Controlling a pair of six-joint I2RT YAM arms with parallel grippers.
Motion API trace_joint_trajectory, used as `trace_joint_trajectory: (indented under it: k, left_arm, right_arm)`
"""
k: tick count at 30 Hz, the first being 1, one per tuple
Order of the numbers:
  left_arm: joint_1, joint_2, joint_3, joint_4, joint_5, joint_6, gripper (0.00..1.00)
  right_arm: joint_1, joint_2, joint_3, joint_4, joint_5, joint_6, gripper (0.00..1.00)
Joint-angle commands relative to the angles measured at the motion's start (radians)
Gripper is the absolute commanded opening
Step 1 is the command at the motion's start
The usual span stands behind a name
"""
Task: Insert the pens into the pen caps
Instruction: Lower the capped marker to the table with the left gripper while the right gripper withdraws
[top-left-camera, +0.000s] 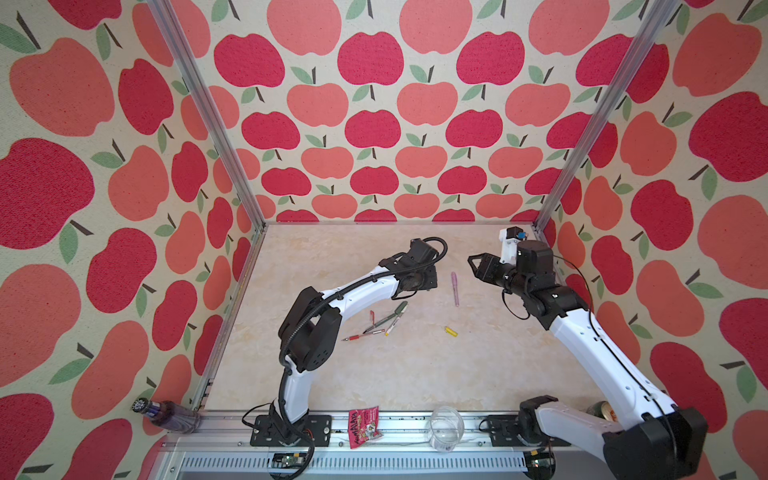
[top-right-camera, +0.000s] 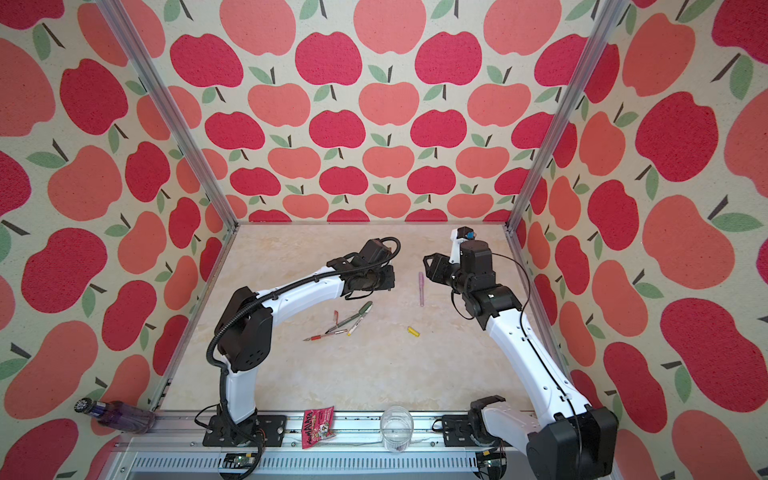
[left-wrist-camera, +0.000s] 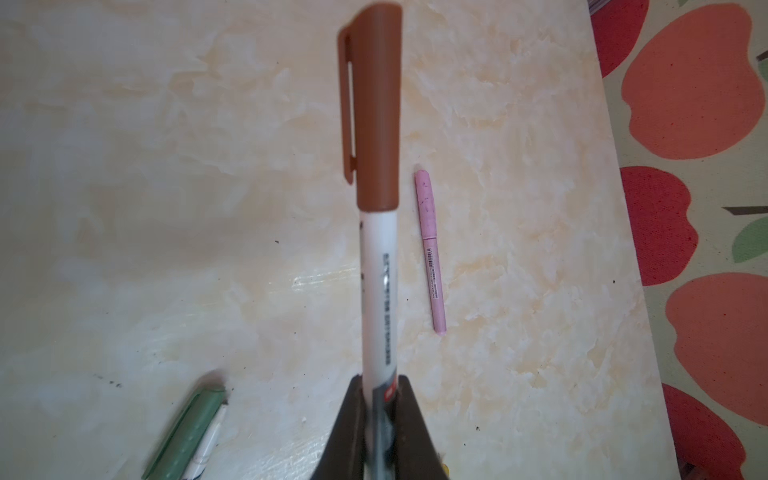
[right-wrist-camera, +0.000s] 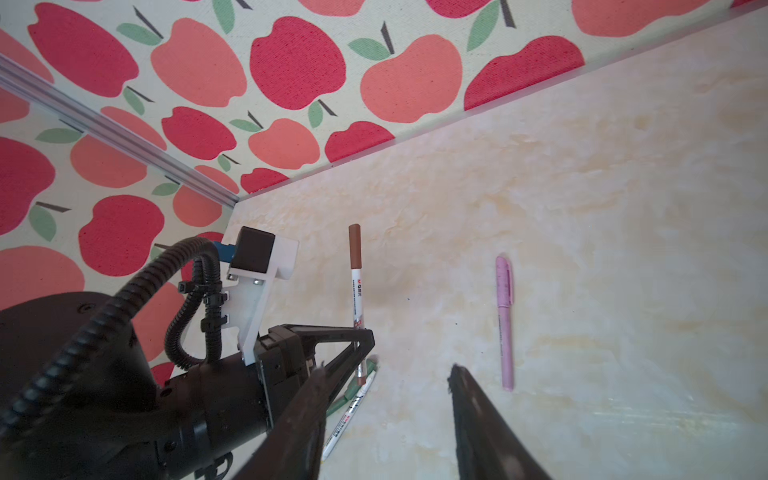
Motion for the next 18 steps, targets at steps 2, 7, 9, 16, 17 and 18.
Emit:
trace_joint_trajectory:
  k: [2,7,9,16,17,18]
  left_arm:
    - [-0.006,0.164,0.199,-0.273,0.053,-0.078,0.07]
    - [-0.027,0.330,0.419,-0.387,0.043,-0.084,0.07]
    - [-0.036,0.382,0.500,-0.420,0.034,-0.081,0.07]
    - [-0.050,0.541,0.750,-0.563,0.020,-0.099,0.07]
    - [-0.050,0.549,0.759,-0.570,0.023,-0.106,0.07]
    - [-0.049,0.554,0.764,-0.574,0.031,-0.119,0.07]
  right_arm:
    - [-0.080,-0.060,-0.044,-0.007,0.008,0.052,0.50]
    - [-0.148,-0.079,-0.077,0.007,-0.050,0.063,0.50]
    - [-0.167,-0.081,-0.087,0.013,-0.075,0.066,0.50]
    - [-0.203,-0.096,-0.119,0.041,-0.132,0.078,0.50]
    - [-0.204,-0.097,-0.120,0.044,-0.134,0.080,0.50]
    - [-0.204,-0.098,-0.123,0.047,-0.137,0.080,0.50]
